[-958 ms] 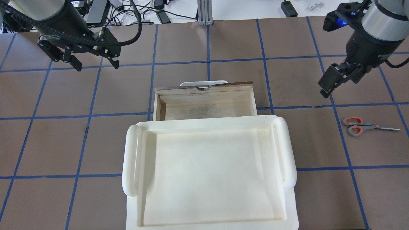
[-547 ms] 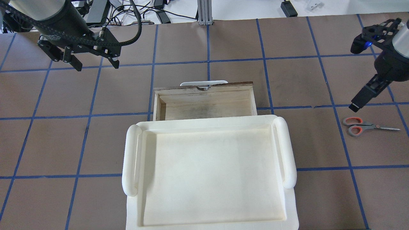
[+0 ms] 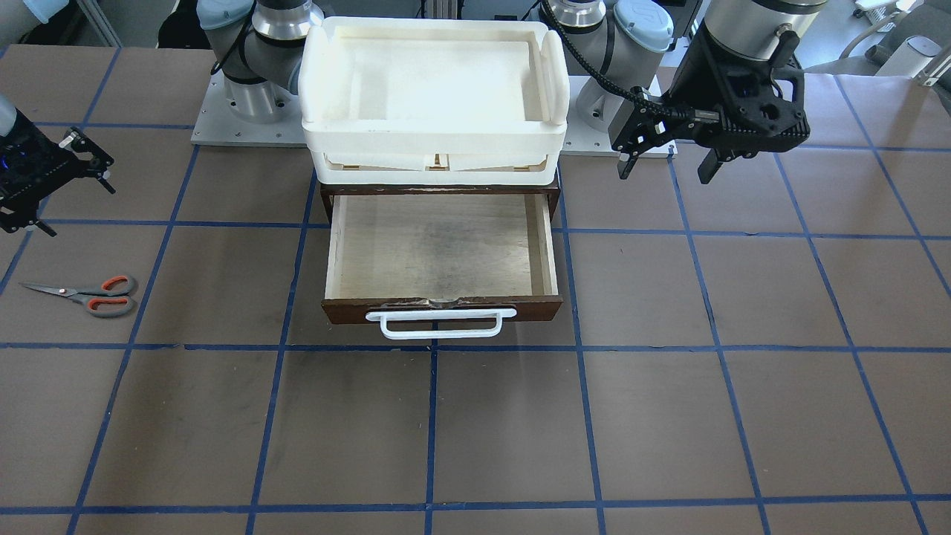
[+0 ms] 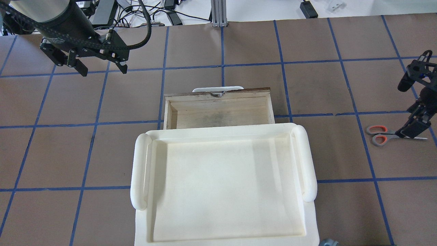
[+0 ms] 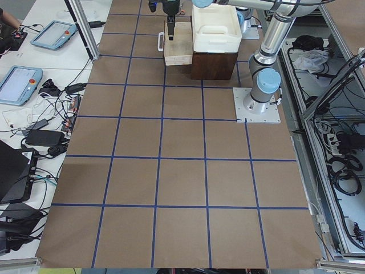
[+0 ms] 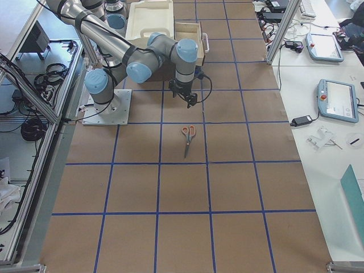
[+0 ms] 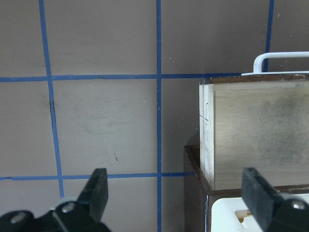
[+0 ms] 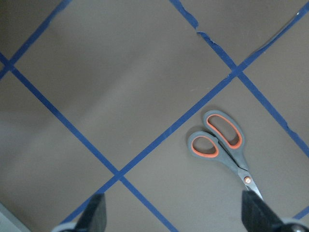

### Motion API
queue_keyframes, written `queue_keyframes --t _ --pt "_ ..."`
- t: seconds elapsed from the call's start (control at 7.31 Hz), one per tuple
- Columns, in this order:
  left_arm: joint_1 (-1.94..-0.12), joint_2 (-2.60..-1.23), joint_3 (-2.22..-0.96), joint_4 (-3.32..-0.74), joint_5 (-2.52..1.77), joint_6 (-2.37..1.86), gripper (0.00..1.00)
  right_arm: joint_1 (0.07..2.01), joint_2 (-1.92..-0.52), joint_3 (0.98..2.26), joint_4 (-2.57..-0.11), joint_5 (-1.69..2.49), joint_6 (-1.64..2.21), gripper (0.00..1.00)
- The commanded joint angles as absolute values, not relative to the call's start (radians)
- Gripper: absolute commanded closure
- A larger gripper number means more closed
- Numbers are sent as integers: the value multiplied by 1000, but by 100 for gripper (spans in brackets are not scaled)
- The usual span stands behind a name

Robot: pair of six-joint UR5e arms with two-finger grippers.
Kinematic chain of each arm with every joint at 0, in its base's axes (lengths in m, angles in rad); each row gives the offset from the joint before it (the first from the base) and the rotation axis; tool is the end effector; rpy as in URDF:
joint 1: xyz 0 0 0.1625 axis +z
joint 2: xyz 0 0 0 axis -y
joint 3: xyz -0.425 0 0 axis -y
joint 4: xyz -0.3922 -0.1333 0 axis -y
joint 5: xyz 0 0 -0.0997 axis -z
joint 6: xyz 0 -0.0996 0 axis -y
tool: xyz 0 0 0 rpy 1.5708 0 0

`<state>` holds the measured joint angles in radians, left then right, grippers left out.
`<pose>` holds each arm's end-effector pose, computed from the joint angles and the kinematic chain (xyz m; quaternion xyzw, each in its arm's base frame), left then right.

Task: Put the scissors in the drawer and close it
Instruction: 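Move the right gripper toward the grey-and-orange scissors on the table, then lower the right gripper over the scissors handles and close on them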

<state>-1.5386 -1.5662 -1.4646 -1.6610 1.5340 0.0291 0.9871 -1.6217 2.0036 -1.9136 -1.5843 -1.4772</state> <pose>-0.1211 -0.4937 0.5334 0.0014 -0.9998 0.0109 0.0181 -0.1313 -0.4382 0.3374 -0.4321 0.9016 0.0158 0.0133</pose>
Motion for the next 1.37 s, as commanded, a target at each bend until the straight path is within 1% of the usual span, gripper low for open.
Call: queue_keyframes --t 0.0,0.27,0.68,0.96,1.23 --pt "-1539 -1566 -1465 -1661 1534 29 0 925 -1530 2051 -2060 -1575 -1609 1" --pt "-1539 -1566 -1465 -1661 1534 29 0 862 -1436 2052 -2137 -1555 -1780 1" --pt "-1539 -1566 -1465 -1661 1534 29 0 854 -1404 2163 -2328 -1559 -2065 1" --pt "-1539 -1566 -1465 -1661 1534 29 0 832 -1330 2166 -2452 -1533 -2234 1" --pt "-1539 -1566 -1465 -1661 1534 29 0 813 -1301 2166 -2480 -1494 -2273 2"
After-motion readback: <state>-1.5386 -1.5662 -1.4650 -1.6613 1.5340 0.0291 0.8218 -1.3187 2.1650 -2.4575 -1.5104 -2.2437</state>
